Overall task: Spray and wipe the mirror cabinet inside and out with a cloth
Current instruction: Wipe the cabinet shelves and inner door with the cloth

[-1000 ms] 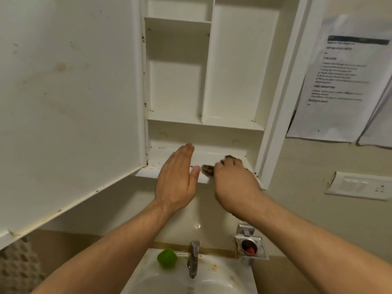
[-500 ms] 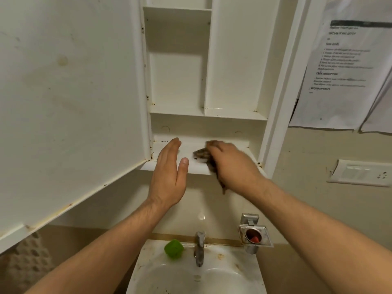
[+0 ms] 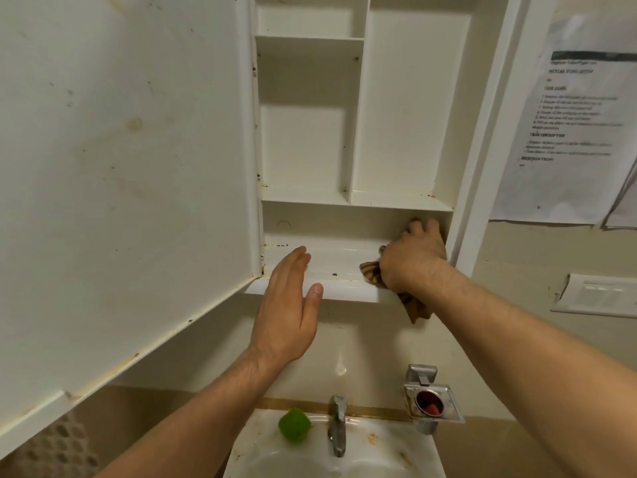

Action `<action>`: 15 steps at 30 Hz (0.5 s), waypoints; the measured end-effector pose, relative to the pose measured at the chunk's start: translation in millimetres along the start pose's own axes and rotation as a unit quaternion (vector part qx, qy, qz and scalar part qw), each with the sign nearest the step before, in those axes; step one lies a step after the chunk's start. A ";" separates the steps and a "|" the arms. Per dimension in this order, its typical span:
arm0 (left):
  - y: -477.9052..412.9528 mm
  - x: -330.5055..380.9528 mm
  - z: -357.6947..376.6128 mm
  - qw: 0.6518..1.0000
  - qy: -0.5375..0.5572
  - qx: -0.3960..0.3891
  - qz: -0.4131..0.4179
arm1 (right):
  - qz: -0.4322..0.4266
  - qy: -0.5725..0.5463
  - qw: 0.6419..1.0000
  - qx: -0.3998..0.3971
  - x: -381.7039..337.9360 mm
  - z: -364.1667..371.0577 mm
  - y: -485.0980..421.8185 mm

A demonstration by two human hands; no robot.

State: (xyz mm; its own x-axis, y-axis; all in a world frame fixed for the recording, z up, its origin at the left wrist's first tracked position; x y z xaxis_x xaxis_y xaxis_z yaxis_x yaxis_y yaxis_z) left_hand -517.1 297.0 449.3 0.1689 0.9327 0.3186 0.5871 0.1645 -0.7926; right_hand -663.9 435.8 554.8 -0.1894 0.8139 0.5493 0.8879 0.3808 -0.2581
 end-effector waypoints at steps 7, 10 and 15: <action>2.9 -5.2 3.1 1.000 -0.019 -0.009 0.023 | 0.015 -0.064 0.997 -0.038 -4.0 -3.4 -10.6; 3.0 -4.4 5.1 0.999 -0.018 -0.005 0.035 | 0.031 -0.119 0.990 -0.074 -9.2 4.5 -8.9; 4.6 -4.9 5.0 0.999 -0.012 -0.003 0.047 | 0.088 -0.251 0.963 -0.047 -11.5 0.0 -9.5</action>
State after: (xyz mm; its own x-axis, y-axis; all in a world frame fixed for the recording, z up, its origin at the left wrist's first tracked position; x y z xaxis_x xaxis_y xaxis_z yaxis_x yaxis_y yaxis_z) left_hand -519.1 294.8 441.5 0.2050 0.9511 0.2309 0.5751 0.0739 -0.8147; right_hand -670.2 422.8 550.9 -0.1910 0.9806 0.0448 0.9540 0.1962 -0.2266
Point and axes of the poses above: each hand's wrist, its own y-axis away from the middle knuckle, its own z-axis out of the palm, x = y × z, the point moved 3 cm from there along -y, towards the middle knuckle, and after that the axes turned 14 degrees about z, right-handed, at the moved point
